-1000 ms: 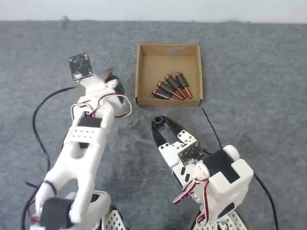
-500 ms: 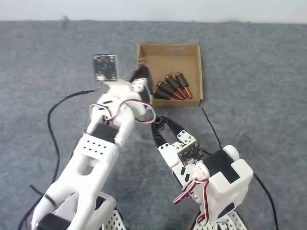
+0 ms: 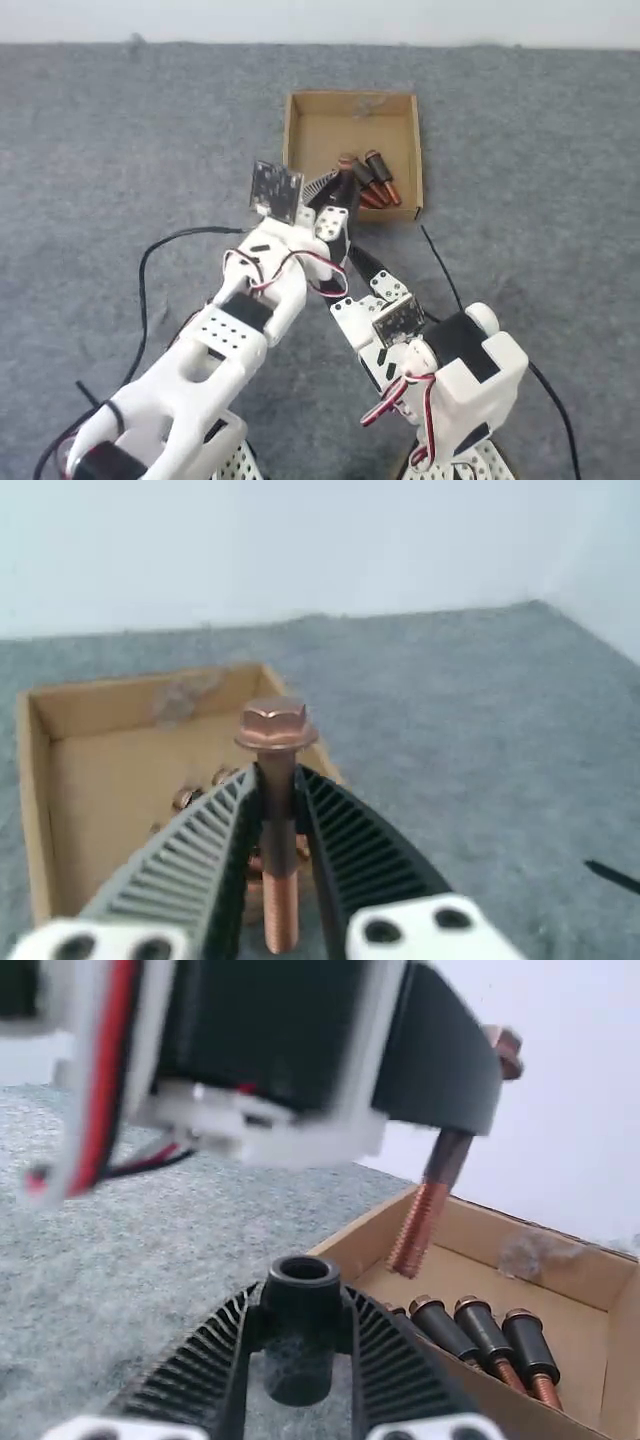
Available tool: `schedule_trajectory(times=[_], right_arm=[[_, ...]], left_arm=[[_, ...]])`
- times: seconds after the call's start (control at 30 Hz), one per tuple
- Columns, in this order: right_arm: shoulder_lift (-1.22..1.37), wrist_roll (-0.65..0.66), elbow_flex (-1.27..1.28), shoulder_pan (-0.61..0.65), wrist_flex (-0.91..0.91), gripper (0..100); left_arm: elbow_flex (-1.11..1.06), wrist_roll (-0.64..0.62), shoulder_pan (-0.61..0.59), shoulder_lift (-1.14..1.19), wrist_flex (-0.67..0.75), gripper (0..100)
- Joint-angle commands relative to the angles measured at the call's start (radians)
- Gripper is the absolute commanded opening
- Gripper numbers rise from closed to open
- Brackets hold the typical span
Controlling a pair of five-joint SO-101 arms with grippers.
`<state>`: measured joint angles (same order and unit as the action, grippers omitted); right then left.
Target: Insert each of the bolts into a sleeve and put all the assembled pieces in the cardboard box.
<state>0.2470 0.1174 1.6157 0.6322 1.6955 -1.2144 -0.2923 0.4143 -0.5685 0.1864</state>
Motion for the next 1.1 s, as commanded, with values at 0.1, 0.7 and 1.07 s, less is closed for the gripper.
schedule_trajectory(times=[0.1, 0.7, 1.07], right_arm=[[-0.013, -0.003, -0.011, 0.001, 0.027, 0.6], [0.028, -0.006, -0.138, -0.093, -0.093, 0.6], [0.033, -0.009, -0.178, -0.136, -0.101, 0.6]], left_arm=[[0.024, 0.014, -0.012, -0.060, 0.052, 1], [-0.001, 0.012, -0.021, -0.061, 0.055, 1], [-0.024, 0.011, -0.017, -0.061, 0.057, 1]])
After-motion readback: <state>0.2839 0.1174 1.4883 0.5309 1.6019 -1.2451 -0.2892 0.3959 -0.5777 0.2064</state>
